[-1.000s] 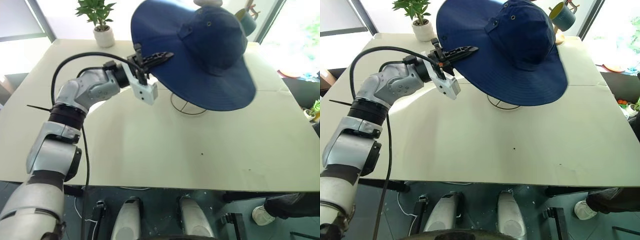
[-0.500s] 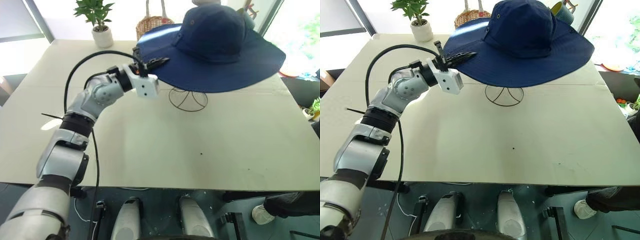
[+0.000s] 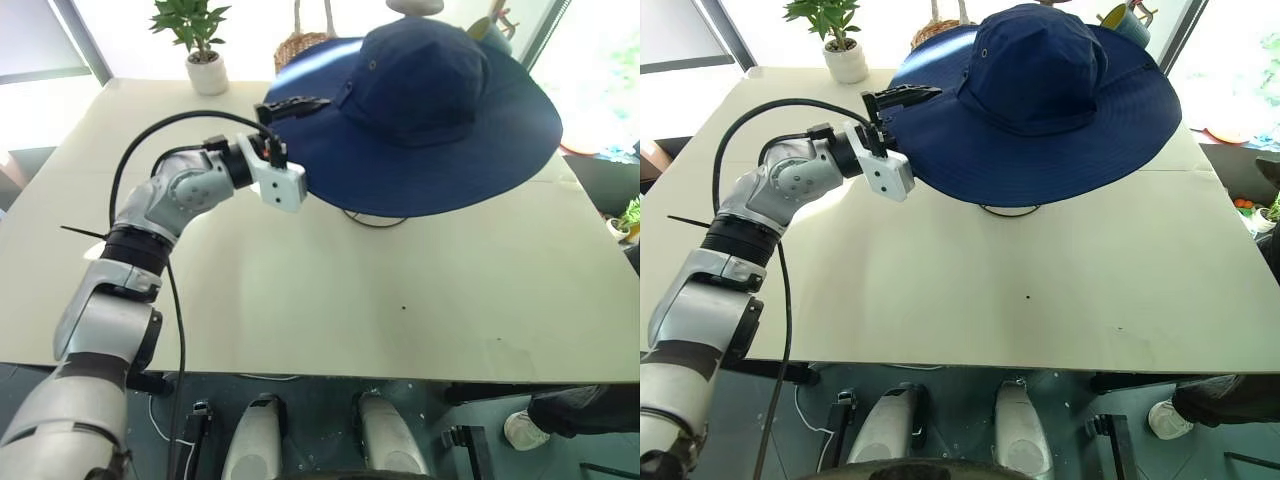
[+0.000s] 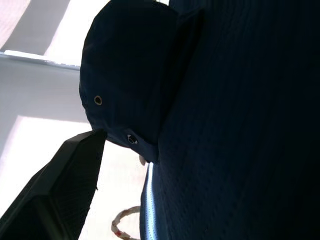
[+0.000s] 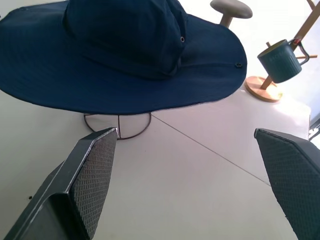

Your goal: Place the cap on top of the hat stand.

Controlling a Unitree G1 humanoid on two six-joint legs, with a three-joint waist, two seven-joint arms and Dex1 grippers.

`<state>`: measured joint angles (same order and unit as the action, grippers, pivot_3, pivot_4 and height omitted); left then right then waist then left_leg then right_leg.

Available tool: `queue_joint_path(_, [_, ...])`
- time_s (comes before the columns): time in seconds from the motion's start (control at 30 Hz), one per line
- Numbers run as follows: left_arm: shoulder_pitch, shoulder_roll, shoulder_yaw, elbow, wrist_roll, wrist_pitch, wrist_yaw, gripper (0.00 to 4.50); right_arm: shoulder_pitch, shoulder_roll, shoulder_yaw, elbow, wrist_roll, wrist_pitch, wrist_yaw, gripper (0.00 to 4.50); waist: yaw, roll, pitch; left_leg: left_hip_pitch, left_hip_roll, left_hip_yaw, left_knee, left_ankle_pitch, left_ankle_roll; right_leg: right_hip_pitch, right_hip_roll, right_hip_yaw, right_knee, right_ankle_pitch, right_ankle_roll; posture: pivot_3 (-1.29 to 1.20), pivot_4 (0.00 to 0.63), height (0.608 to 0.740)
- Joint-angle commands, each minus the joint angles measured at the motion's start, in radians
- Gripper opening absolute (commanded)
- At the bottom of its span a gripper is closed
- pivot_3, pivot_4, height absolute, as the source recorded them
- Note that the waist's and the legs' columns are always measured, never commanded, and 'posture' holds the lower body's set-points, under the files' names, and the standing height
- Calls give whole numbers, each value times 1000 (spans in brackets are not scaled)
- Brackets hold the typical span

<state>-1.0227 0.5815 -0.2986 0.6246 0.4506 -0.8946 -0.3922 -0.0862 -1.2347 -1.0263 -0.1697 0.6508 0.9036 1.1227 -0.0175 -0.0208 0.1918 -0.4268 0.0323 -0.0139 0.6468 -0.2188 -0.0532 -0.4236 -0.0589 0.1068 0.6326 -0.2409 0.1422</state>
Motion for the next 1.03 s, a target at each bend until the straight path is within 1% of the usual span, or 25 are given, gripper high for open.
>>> queue_joint_path(0.03, [10,42,26,-49,-55,-20,-35,4446,-24,-16,8,17,2,-40,3,4500,-1,0,0,0,0,0,0,0,0,0,0,0,0,0,0,0,150,740])
queue_joint_path(0.13, [37,82,31,-89,-122,-23,-101,4446,-35,-26,40,42,-4,-65,11,4500,-3,0,0,0,0,0,0,0,0,0,0,0,0,0,0,0,150,740])
queue_joint_path(0.23, [103,151,23,-171,-289,20,-260,4446,-38,-35,72,67,-14,-92,27,4500,-3,0,0,0,0,0,0,0,0,0,0,0,0,0,0,0,150,740])
queue_joint_path(0.27, [139,184,41,-227,-401,141,-358,4446,-33,-40,84,79,-23,-107,40,4500,-3,0,0,0,0,0,0,0,0,0,0,0,0,0,0,0,150,740])
queue_joint_path(0.33, [200,269,81,-358,-645,481,-574,4446,-32,-53,111,113,-41,-138,65,4500,-11,0,0,0,1,0,0,0,0,0,0,0,1,0,0,0,150,740])
queue_joint_path(0.37, [217,304,102,-409,-735,594,-648,4446,-35,-60,123,132,-48,-152,75,4500,-16,1,0,0,1,0,-1,0,0,0,0,0,1,0,0,0,150,740])
queue_joint_path(0.4, [226,324,119,-445,-784,660,-689,4446,-39,-65,132,145,-53,-161,81,4500,-20,1,0,0,1,0,0,0,0,-1,1,0,2,0,0,0,150,740])
queue_joint_path(0.47, [204,398,180,-481,-945,942,-792,4446,-61,-89,167,200,-62,-191,101,4500,-21,0,0,0,1,0,0,0,0,0,0,0,2,0,0,0,150,740])
queue_joint_path(0.5, [176,434,204,-474,-1012,1101,-837,4446,-74,-102,187,228,-66,-205,115,4500,-22,1,0,0,1,0,1,0,0,0,0,0,2,0,-1,0,150,740])
queue_joint_path(0.53, [148,458,226,-457,-1061,1210,-877,4446,-87,-113,207,250,-67,-217,126,4500,-23,1,0,0,1,0,1,0,0,0,0,0,2,-1,-1,0,150,740])
queue_joint_path(0.6, [85,479,254,-403,-1101,1341,-929,4446,-118,-131,247,289,-67,-240,144,4500,-27,1,0,0,1,0,1,0,0,0,0,0,2,-2,-4,0,150,740])
queue_joint_path(0.7, [-24,489,270,-282,-1085,1434,-1006,4446,-194,-155,334,343,-63,-270,158,4500,-30,1,0,1,1,0,0,0,0,0,1,0,2,-3,-4,0,150,740])
queue_joint_path(0.77, [-67,489,268,-233,-1059,1451,-1054,4446,-239,-163,380,366,-63,-282,164,4500,-32,2,1,1,1,0,0,0,0,0,1,0,2,-3,-4,0,150,740])
queue_joint_path(0.87, [-128,486,254,-167,-1002,1428,-1114,4446,-310,-167,453,394,-64,-294,173,4500,-36,2,1,1,1,0,0,0,0,-1,1,0,2,-3,-4,0,150,740])
queue_joint_path(1.03, [-208,448,259,-98,-938,1410,-1129,4446,-382,-160,518,417,-69,-303,182,4500,-34,2,1,0,1,0,0,0,0,-1,1,0,2,-3,-4,0,150,740])
